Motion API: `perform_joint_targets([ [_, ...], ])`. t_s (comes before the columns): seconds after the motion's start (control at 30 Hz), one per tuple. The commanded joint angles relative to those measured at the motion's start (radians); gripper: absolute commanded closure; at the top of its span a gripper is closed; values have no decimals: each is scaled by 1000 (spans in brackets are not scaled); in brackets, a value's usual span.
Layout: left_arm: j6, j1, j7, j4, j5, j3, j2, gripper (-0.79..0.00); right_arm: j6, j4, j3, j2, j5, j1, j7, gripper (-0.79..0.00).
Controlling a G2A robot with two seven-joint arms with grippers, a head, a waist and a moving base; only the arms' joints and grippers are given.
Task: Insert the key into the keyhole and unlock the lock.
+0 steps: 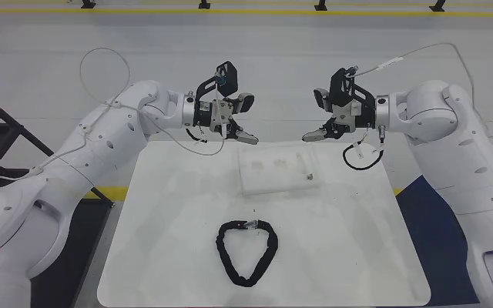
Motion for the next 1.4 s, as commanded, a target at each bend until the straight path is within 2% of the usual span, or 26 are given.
perform_joint_targets([
  [0.0,0,0,0,0,0,0,0,-784,0,0,0,0,0,0,0,-784],
  [0.63,0,0,0,0,0,0,0,-784,0,0,0,0,0,0,0,-784],
  [0.73,0,0,0,0,0,0,0,-785,30,-9,2,1,-22,-20,-24,-785],
  [0.93,0,0,0,0,0,0,0,-785,76,62,-17,-4,-58,-44,-62,-785],
  [1.37,0,0,0,0,0,0,0,-785,147,244,-119,-46,-46,-34,-38,-785],
])
